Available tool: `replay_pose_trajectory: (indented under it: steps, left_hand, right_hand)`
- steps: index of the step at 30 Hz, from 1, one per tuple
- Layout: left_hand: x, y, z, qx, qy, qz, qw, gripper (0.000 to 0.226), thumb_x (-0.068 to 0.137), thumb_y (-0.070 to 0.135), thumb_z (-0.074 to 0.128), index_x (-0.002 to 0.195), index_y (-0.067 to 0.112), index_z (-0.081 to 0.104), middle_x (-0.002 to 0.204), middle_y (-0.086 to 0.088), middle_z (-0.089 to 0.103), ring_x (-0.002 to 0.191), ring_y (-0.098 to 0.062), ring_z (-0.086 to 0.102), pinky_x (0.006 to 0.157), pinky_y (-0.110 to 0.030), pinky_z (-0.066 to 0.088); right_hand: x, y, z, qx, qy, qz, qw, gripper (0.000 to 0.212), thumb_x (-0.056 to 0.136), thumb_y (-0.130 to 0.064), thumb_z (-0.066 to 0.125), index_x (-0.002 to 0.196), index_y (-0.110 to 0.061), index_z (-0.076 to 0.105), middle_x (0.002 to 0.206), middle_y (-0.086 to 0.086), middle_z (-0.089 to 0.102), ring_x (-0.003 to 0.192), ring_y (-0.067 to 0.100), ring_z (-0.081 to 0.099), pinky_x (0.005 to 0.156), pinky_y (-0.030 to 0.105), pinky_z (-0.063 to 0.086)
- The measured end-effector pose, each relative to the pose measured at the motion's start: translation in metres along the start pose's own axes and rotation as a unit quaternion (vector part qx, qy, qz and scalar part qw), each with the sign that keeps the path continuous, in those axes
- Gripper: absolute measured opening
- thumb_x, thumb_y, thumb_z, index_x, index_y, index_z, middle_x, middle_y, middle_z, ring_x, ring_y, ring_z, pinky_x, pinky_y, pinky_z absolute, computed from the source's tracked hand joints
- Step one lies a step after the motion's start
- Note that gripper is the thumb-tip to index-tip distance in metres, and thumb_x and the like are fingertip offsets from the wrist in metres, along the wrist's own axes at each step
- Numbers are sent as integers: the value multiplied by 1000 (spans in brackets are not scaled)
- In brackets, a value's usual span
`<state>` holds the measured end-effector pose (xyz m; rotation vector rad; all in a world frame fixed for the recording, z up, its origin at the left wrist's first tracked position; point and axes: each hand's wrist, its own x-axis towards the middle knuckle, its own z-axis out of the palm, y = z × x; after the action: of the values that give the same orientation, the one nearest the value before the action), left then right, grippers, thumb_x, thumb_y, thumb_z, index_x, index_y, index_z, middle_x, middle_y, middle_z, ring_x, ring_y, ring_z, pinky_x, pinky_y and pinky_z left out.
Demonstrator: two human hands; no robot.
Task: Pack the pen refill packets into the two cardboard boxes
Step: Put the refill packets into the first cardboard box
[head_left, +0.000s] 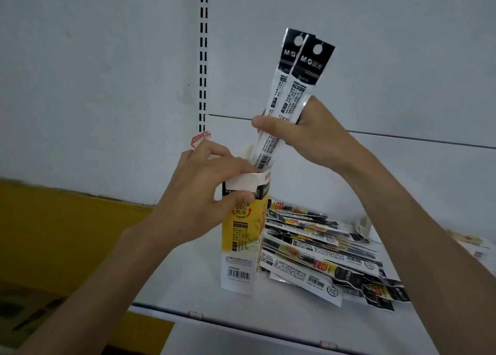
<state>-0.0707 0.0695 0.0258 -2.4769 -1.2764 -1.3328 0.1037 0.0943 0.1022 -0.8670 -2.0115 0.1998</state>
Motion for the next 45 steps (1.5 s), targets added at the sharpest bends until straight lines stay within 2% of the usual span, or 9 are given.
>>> replay_pose_trajectory:
  steps: [9, 13, 15, 19, 22, 27, 33, 39, 45]
  left_hand:
    - [0, -4, 2, -36, -1, 23, 999, 36, 73, 29, 72, 96, 47, 50, 97, 27, 35, 94, -6, 36, 77, -25, 31]
    - [0, -2, 3, -74, -18, 25, 997, 39, 72, 32, 69, 89, 57, 44, 100, 24, 39, 102, -1, 39, 79, -16, 34]
    - [0, -3, 4, -87, -14, 28, 996, 41, 73, 30, 71, 88, 57, 44, 99, 24, 41, 102, -2, 39, 79, -16, 35]
    - [2, -5, 7, -72, -12, 30, 997, 36, 70, 37, 66, 88, 57, 43, 100, 15, 46, 101, -4, 41, 79, -15, 34]
    - [1, -9, 9, -69, 12, 20, 997, 34, 69, 39, 63, 93, 53, 44, 102, 10, 46, 101, -12, 44, 81, -20, 39]
    - [-1, -15, 9, -49, 27, 79, 995, 37, 72, 50, 55, 107, 38, 54, 100, 31, 50, 101, 6, 38, 84, -21, 35]
    - [-3, -19, 16, -63, 47, 58, 995, 48, 71, 45, 61, 117, 45, 47, 115, 18, 34, 107, 17, 31, 83, -12, 32]
    - [-2, -19, 19, -46, 32, 59, 997, 50, 72, 37, 59, 117, 48, 42, 127, 16, 25, 109, 24, 25, 82, -8, 27]
    - [-2, -17, 19, -39, 32, 77, 996, 45, 73, 32, 59, 114, 44, 45, 132, 15, 27, 109, 9, 29, 90, -31, 39]
  right_hand:
    - [3, 4, -1, 9, -66, 26, 997, 21, 85, -33, 63, 83, -12, 66, 80, 8, 69, 65, 15, 60, 56, 22, 44]
    - [4, 3, -8, -11, -52, -7, 999, 51, 82, -43, 64, 88, 8, 60, 88, 32, 62, 73, 43, 56, 60, 47, 45]
    - [5, 1, -8, -29, -78, 3, 997, 64, 77, -51, 65, 88, 11, 56, 83, 33, 58, 67, 42, 52, 60, 51, 45]
    - [5, 6, 9, -63, -153, 63, 984, 33, 77, -48, 65, 89, -17, 65, 91, 9, 69, 84, 27, 65, 76, 49, 53]
    - [7, 9, 15, -62, -171, 78, 980, 26, 82, -39, 65, 94, -16, 66, 90, 1, 69, 84, 19, 65, 76, 41, 53]
    - [7, 1, 0, 127, -34, 62, 989, 16, 81, -17, 69, 92, -7, 66, 73, 0, 61, 56, 1, 52, 54, 17, 39]
    - [-4, 10, 15, -33, -140, 104, 984, 12, 80, -18, 70, 88, -10, 71, 83, 1, 71, 78, 16, 65, 76, 36, 52]
    - [1, 10, 1, 48, -37, 100, 993, 7, 79, -13, 71, 82, -19, 69, 73, -1, 65, 62, 4, 55, 57, 20, 42]
    - [-4, 3, 3, -111, -159, 124, 973, 6, 80, -16, 67, 76, -17, 73, 67, -3, 62, 60, 5, 50, 56, 18, 38]
